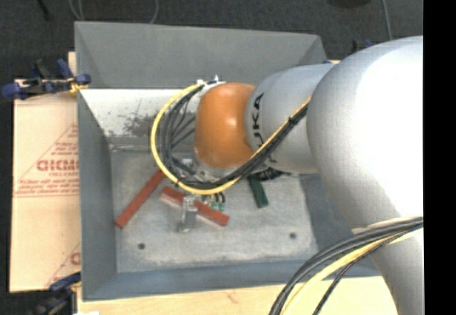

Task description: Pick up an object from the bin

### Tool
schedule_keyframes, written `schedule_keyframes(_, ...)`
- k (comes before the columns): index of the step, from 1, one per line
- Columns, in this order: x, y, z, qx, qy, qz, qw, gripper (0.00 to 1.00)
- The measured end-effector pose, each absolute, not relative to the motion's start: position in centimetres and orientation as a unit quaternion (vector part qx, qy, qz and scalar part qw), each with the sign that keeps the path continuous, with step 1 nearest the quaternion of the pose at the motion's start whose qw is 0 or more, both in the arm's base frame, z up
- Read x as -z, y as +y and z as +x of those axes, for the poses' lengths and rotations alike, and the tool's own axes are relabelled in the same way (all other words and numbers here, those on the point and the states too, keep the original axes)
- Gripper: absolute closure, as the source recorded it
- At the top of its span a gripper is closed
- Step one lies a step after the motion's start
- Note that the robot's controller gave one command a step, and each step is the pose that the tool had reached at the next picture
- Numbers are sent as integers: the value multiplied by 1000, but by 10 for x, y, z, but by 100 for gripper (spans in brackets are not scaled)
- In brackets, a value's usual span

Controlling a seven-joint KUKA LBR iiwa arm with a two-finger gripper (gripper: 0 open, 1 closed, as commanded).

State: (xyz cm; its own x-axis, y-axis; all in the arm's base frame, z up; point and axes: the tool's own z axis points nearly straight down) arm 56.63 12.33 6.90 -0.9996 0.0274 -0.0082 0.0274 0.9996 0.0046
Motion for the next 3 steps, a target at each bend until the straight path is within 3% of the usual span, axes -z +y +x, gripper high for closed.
schedule_keyframes(1,-70,123,567,-3,1000,15,5,100)
schedule_keyframes(2,-94,123,568,-2,1000,17,3,100)
schedule_keyframes(3,-189,123,571,-2,1000,17,6,100)
